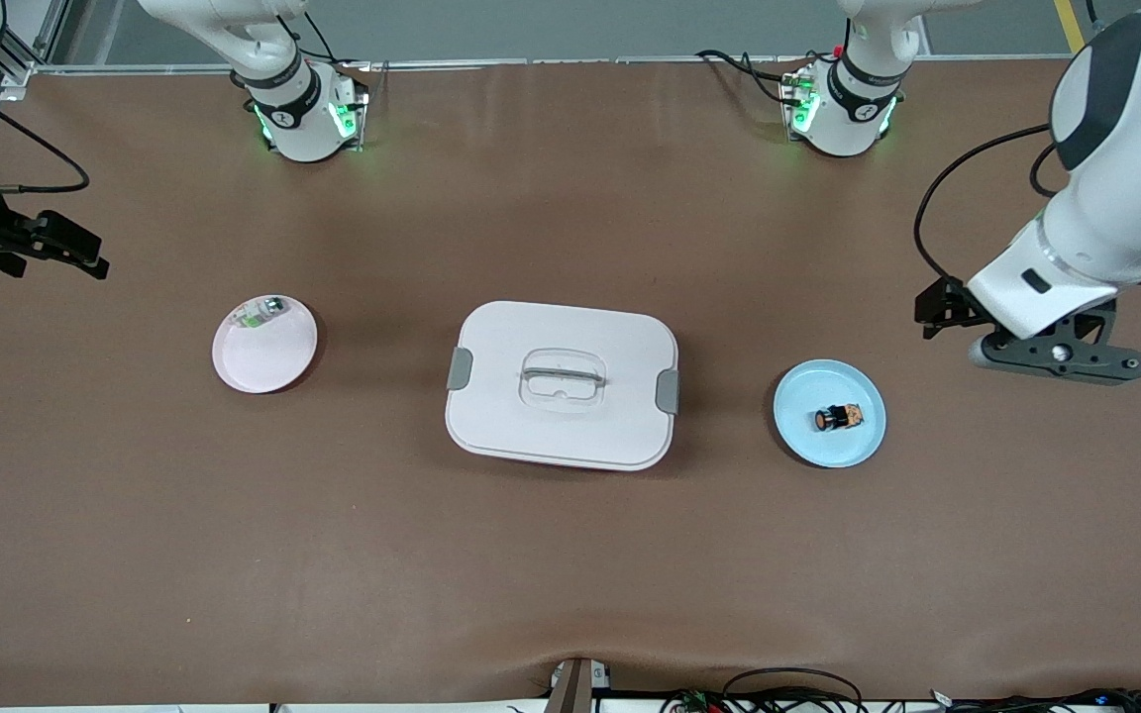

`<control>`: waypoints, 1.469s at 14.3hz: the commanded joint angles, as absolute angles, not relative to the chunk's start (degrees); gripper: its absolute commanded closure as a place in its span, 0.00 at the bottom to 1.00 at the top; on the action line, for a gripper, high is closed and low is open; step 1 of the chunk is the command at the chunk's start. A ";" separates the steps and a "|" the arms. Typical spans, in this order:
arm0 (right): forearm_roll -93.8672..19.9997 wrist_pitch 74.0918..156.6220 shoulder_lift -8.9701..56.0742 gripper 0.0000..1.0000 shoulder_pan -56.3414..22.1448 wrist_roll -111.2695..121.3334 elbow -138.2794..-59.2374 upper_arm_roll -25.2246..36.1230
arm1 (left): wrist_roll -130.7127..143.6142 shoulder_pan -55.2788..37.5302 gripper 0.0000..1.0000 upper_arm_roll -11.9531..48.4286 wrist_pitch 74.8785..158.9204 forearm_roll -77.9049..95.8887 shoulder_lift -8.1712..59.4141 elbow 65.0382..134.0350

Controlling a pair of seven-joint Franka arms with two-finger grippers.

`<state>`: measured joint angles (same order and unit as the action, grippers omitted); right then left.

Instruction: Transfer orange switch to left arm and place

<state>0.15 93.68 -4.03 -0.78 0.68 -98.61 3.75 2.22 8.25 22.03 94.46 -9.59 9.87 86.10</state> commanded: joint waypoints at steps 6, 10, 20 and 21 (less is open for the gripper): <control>0.09 92.37 -2.90 0.00 1.40 1.41 -96.94 2.64 | 1.58 -3.60 0.00 7.13 86.67 -8.00 0.63 85.52; 0.09 92.37 -2.81 0.00 2.54 1.41 -96.94 1.50 | 2.72 -4.48 0.00 5.02 82.71 -5.28 -3.33 87.00; 0.09 92.46 -1.94 0.00 4.83 1.23 -93.35 -0.88 | 5.27 -2.81 0.00 3.34 84.73 -1.41 -5.62 90.88; 0.17 92.46 -1.93 0.00 5.10 1.32 -92.82 -0.79 | 6.06 -3.16 0.00 3.43 84.73 -1.41 -5.80 90.88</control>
<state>0.15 93.59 -3.04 3.44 0.68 -95.84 -0.14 4.23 -2.90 3.14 84.08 -2.47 -4.48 89.85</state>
